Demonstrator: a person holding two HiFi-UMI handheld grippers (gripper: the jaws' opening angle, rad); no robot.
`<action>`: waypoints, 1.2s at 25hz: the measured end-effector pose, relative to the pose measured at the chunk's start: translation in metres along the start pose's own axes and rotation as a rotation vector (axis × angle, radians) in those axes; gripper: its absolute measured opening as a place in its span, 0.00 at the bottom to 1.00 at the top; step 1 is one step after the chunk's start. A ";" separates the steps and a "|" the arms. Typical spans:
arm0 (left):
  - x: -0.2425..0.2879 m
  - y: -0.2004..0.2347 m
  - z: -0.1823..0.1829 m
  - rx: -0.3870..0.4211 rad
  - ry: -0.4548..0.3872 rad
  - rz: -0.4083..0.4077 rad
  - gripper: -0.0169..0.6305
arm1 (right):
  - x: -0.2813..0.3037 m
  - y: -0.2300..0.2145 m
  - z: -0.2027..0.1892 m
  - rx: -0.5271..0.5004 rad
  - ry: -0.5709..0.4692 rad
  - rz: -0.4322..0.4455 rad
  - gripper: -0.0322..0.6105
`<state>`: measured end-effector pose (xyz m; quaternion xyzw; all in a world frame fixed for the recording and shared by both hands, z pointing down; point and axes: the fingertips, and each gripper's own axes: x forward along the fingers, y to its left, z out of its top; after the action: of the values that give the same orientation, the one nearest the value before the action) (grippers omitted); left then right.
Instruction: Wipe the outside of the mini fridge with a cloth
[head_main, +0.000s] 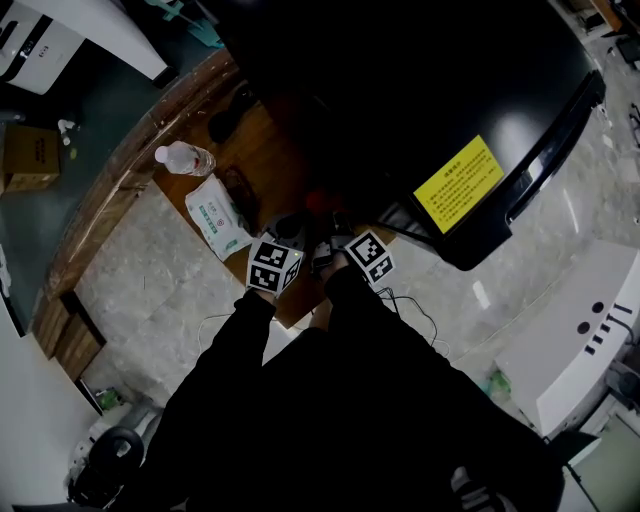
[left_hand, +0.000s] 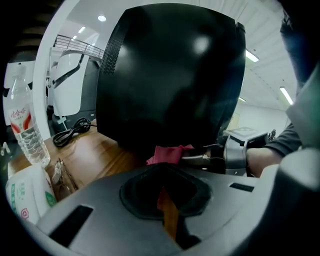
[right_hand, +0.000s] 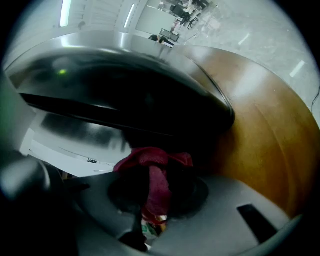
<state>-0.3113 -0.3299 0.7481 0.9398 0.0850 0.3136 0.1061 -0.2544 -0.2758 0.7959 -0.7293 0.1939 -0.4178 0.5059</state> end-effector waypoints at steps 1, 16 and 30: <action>-0.002 -0.001 -0.003 -0.004 0.005 0.001 0.04 | -0.001 0.003 -0.002 -0.036 0.013 0.008 0.16; -0.202 -0.088 0.049 -0.015 -0.258 -0.057 0.04 | -0.186 0.205 -0.018 -1.037 0.207 0.454 0.16; -0.265 -0.247 0.109 0.013 -0.489 0.091 0.04 | -0.340 0.255 0.015 -1.271 0.390 0.796 0.16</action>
<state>-0.4771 -0.1678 0.4493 0.9913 0.0162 0.0806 0.1031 -0.4027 -0.1328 0.4235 -0.6681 0.7295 -0.1339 0.0592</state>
